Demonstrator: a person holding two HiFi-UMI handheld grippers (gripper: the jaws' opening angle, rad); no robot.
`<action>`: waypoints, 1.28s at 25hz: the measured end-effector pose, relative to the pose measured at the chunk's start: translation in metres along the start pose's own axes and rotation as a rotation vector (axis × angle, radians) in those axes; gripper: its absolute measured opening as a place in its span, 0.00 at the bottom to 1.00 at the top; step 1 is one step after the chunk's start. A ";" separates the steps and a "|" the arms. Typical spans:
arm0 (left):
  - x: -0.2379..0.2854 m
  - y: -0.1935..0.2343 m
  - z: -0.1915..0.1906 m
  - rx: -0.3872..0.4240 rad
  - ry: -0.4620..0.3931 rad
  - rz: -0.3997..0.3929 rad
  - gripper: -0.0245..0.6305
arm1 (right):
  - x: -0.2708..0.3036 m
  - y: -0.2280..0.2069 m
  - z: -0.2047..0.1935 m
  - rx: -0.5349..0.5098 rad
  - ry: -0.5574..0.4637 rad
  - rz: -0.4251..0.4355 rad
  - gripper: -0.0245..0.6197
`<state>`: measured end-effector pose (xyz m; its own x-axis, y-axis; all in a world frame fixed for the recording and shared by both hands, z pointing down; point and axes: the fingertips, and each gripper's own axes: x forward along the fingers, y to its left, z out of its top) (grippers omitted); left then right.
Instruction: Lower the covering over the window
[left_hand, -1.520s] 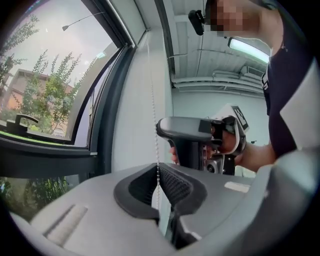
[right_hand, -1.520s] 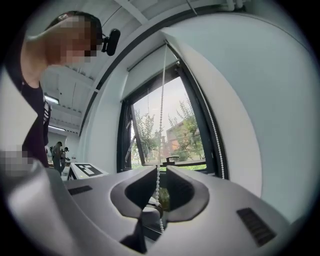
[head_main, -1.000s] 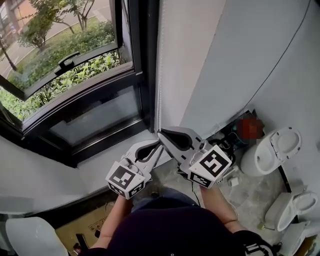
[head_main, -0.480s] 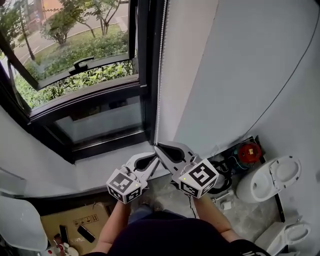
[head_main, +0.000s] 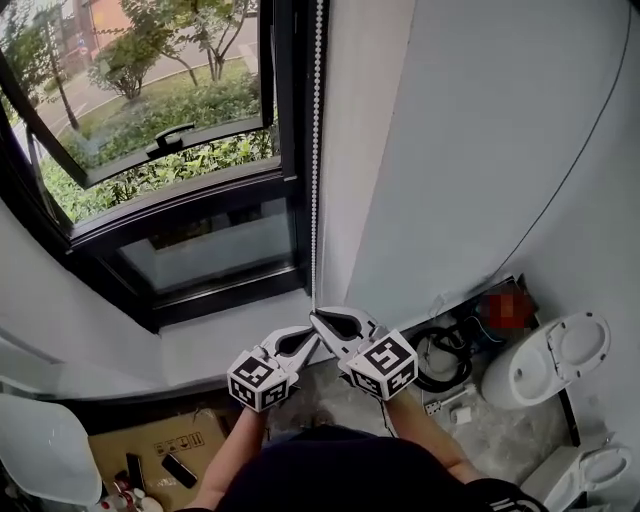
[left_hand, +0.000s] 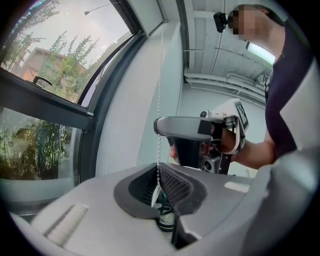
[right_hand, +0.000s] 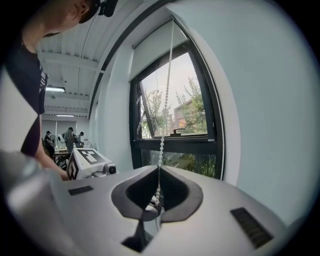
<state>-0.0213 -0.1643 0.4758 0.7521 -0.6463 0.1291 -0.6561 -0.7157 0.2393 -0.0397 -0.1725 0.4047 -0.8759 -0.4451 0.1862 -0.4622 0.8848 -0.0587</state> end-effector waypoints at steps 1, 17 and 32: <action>0.000 0.001 -0.006 0.001 0.008 -0.004 0.07 | 0.001 0.001 -0.005 0.001 0.012 -0.005 0.07; 0.009 0.007 -0.086 -0.018 0.160 -0.068 0.07 | 0.009 -0.004 -0.083 0.052 0.152 -0.064 0.06; -0.022 0.014 0.002 0.083 0.022 -0.088 0.14 | 0.020 -0.005 -0.087 0.062 0.144 -0.065 0.06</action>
<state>-0.0473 -0.1605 0.4741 0.8077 -0.5746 0.1324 -0.5896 -0.7895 0.1704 -0.0427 -0.1733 0.4940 -0.8172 -0.4727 0.3296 -0.5285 0.8429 -0.1014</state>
